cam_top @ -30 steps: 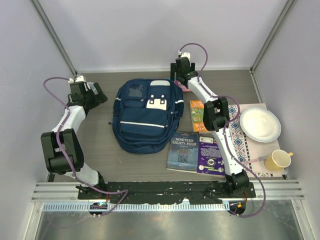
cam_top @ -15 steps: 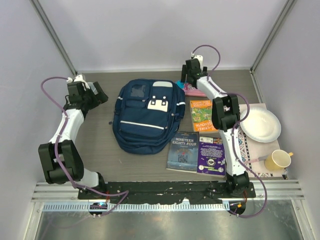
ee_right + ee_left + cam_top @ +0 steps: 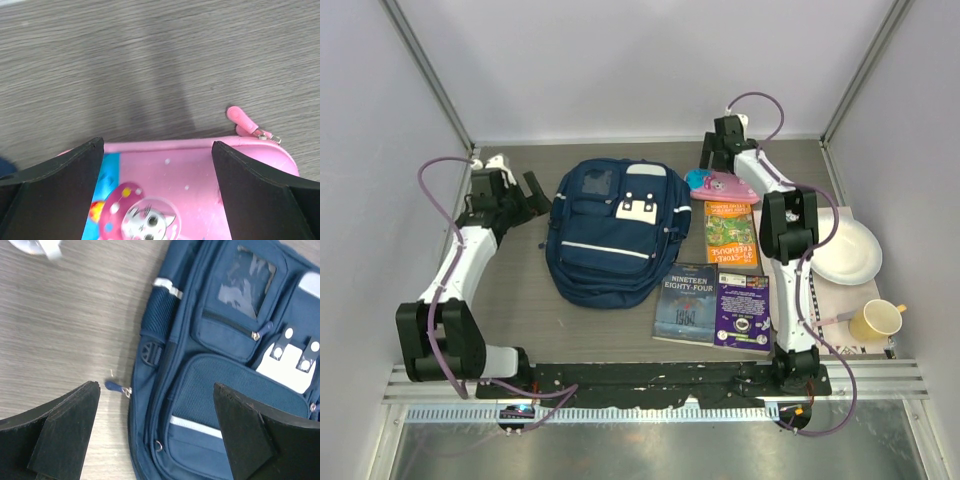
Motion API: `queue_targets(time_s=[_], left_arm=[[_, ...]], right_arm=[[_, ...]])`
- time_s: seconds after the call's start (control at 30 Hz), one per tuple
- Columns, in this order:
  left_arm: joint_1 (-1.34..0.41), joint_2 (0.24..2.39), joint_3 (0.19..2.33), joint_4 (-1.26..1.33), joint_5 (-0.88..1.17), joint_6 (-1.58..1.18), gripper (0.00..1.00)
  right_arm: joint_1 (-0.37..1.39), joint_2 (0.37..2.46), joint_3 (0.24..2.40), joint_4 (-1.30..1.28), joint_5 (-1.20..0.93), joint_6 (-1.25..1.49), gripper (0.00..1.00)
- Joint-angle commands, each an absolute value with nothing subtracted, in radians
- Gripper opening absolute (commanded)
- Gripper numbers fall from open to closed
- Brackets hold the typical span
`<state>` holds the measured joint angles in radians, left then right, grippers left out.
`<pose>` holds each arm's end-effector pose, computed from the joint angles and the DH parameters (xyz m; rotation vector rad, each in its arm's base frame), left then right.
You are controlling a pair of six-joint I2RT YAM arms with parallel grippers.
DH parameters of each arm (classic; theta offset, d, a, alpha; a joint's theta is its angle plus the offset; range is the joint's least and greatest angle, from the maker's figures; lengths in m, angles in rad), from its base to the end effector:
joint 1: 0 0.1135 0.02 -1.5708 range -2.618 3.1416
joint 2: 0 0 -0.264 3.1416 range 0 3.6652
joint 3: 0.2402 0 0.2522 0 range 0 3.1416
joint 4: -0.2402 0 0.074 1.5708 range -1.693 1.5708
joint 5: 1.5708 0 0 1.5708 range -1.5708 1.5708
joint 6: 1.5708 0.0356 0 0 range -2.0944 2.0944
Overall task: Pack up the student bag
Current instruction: Move the stationery to the center of the board, then adjust the student bag at the center of the board.
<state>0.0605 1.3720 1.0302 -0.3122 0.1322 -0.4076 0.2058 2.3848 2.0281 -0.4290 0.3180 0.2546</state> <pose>0.3052 0.0138 0.2802 -0.4479 2.1939 -0.3366 0.5296 0.0992 0.1892 0.2094 2.3022 -0.1422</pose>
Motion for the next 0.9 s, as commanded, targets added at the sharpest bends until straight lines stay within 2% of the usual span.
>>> queue_targets(time_s=[0.0,0.1,0.33,0.47,0.63,0.8,0.83,0.87], left_arm=[[0.009,1.296,0.983,-0.357,0.072,-0.423,1.0],[0.009,1.249,0.947,-0.383,0.086,-0.439,1.0],[-0.101,1.129,0.871,-0.486,0.078,-0.477,1.0],[-0.147,1.077,0.827,-0.503,0.068,-0.506,1.0],[-0.149,1.074,0.802,-0.489,0.064,-0.502,1.0],[-0.15,1.069,0.813,-0.499,0.12,-0.497,0.98],[-0.15,1.06,0.807,-0.502,0.12,-0.497,0.98],[-0.149,1.051,0.804,-0.502,0.117,-0.499,0.98]], right_arm=[[0.216,2.188,2.019,-0.431,0.189,0.302,0.95],[0.219,2.082,1.912,-0.425,0.086,0.348,0.95],[0.274,1.706,1.236,-0.164,-0.187,0.593,0.9],[0.357,1.589,1.002,-0.037,-0.227,0.783,0.88],[0.486,1.618,1.012,-0.06,-0.17,0.785,0.89],[0.499,1.768,1.092,-0.038,-0.195,0.747,0.88],[0.499,1.799,1.141,-0.054,-0.202,0.73,0.87],[0.5,1.827,1.167,-0.066,-0.21,0.715,0.81]])
